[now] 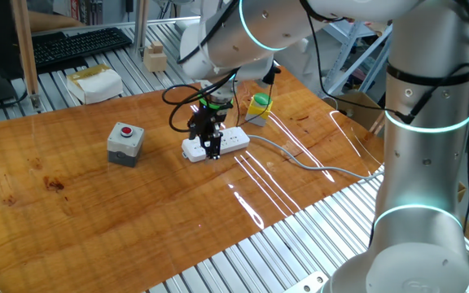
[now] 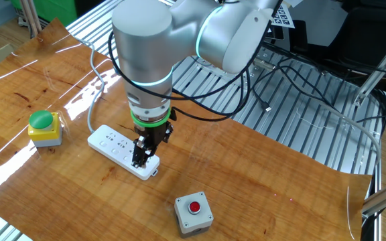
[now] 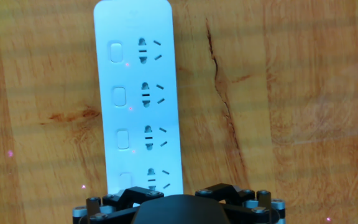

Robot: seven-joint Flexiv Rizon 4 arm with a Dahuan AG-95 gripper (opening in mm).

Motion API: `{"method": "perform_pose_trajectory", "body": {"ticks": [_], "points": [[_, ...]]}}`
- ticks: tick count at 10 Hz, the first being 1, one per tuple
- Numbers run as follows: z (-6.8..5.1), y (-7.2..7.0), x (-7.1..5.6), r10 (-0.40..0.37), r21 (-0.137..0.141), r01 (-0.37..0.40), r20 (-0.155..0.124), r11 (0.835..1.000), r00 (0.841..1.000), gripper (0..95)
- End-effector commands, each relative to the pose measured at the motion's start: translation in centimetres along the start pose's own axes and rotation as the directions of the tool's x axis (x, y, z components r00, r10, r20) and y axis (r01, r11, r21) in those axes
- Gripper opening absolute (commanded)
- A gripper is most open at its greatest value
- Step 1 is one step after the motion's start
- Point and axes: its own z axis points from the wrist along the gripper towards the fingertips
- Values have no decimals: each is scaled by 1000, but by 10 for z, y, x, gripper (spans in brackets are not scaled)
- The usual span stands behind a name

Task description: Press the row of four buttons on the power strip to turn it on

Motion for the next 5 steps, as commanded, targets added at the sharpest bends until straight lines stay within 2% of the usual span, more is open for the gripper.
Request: {"method": "perform_pose_trajectory", "body": {"ticks": [1, 5], "points": [[-2, -1, 0, -1, 8, 1, 0, 1000, 1000, 950], [-4, -1, 0, -1, 14, 1, 2, 1000, 1000, 950]]}}
